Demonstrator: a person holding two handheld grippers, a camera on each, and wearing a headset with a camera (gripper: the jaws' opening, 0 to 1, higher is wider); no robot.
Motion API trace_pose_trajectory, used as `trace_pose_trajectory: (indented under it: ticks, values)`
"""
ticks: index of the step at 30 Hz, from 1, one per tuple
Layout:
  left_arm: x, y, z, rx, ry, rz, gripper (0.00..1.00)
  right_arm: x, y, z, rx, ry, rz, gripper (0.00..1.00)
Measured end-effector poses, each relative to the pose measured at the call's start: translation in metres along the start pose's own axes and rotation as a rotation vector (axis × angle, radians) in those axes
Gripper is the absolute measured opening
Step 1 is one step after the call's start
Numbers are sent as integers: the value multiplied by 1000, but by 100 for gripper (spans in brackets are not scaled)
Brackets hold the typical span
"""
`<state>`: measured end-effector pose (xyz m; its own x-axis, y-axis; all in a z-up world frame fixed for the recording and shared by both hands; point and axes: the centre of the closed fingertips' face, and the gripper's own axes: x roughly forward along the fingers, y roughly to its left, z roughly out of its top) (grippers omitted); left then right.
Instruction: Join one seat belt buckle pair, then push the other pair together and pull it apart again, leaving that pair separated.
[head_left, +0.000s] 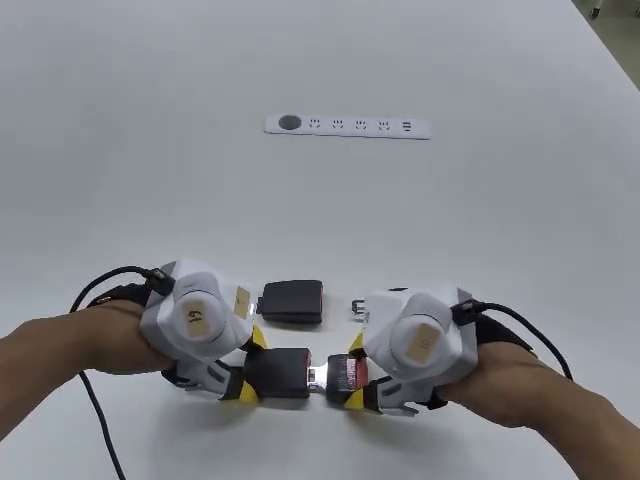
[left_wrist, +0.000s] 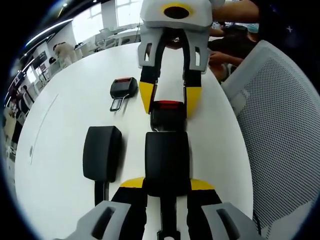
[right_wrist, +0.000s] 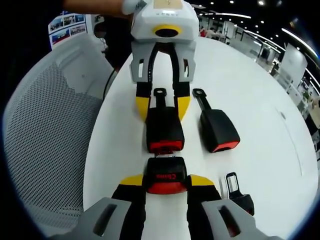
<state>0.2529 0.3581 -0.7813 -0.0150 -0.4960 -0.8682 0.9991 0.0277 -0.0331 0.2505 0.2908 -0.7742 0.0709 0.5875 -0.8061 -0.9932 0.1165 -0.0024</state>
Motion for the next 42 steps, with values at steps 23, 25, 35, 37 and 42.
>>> trace_pose_trajectory:
  ticks: [23,25,35,37,42]
  values:
    - [-3,-2,-1,0,-11,3,31,-4,-4,-1,-39,-48,-10,27]
    - [-2,-1,-2,-8,3,7,31,-2,-3,1,-31,-32,-15,27]
    - [-2,-1,-1,-16,33,13,30,-2,-1,0,-24,-7,-25,26]
    - [-2,-2,-2,-6,26,12,30,-2,-2,0,-39,-9,-23,26]
    - [-2,-4,-3,11,9,4,31,-6,2,-2,-58,-41,-9,27]
